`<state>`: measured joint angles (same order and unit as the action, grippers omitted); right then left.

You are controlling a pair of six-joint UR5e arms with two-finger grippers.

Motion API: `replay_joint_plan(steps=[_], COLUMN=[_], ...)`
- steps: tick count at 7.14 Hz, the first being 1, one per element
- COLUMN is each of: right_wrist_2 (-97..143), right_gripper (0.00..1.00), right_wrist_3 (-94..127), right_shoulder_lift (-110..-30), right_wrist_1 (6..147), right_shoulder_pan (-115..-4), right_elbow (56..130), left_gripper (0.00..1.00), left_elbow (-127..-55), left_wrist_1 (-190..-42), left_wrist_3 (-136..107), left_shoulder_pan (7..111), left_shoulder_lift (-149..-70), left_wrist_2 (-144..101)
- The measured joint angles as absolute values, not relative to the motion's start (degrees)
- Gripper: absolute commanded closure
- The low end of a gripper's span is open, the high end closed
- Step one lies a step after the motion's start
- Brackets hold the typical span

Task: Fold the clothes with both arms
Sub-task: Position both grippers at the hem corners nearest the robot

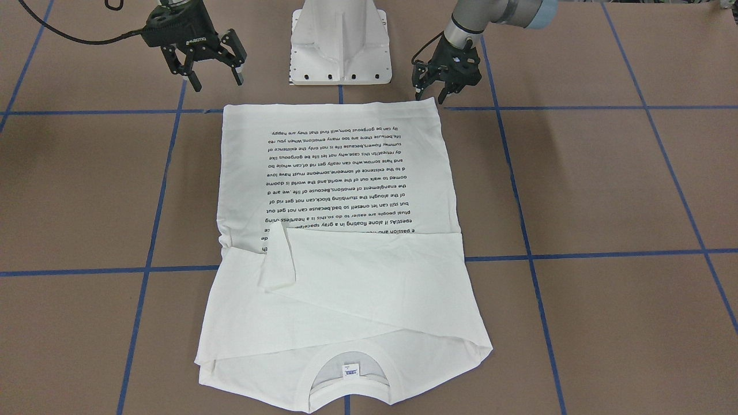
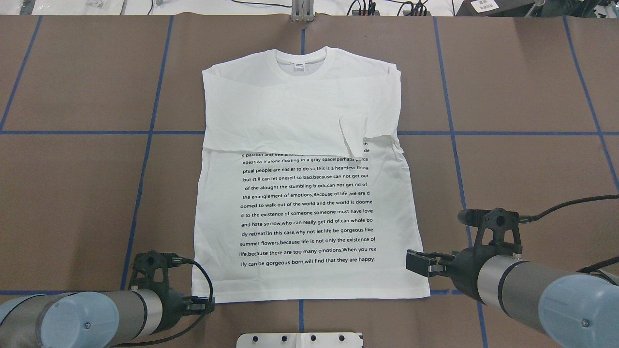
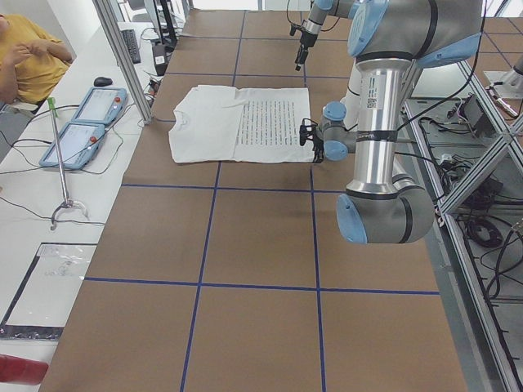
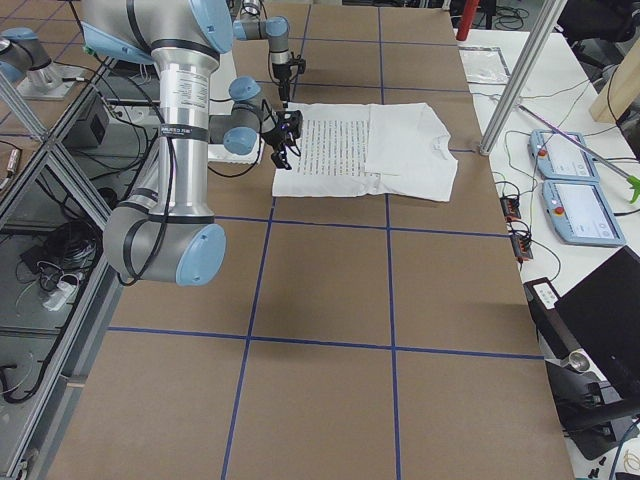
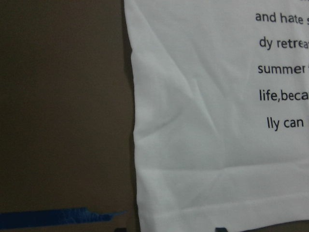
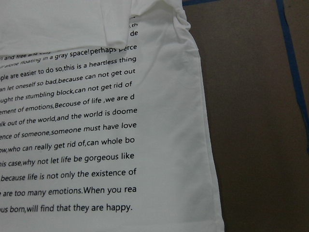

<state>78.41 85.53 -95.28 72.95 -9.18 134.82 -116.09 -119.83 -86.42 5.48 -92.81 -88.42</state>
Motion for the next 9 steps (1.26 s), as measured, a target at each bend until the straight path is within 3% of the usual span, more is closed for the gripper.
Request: replay_joint_plan(steps=[4,5,6,7,9], right_wrist_2=[78.4,78.4,78.4,78.4,78.4], right_gripper=[0.00,0.00,0.00,0.00,0.00], right_wrist_3=[85.5,85.5,85.5,85.5,85.5], right_shoulder_lift=[-95.1,-95.1,-95.0,-95.0,-95.0], right_wrist_1=[72.9,72.9,72.9,72.9,72.9], right_shoulder_pan=[-9.1,-9.1,-9.1,-9.1,-9.1], right_elbow=[134.8,134.8,134.8,134.8,134.9], left_gripper=[0.47,0.61,0.87,1.00,1.00], left_elbow=[-115.6,-115.2,-114.9,-114.7,-114.5], left_wrist_1=[-119.8,-119.8,-119.8,-119.8,-119.8], left_wrist_3=[-86.6,-86.6,-86.6,-86.7,-87.2], left_shoulder_pan=[5.4,5.5,5.5,5.5,5.6], left_shoulder_lift=[-93.1,-93.4,-93.8,-94.1,-94.5], left_wrist_2=[-88.6,-88.6,-88.6,-88.6,-88.6])
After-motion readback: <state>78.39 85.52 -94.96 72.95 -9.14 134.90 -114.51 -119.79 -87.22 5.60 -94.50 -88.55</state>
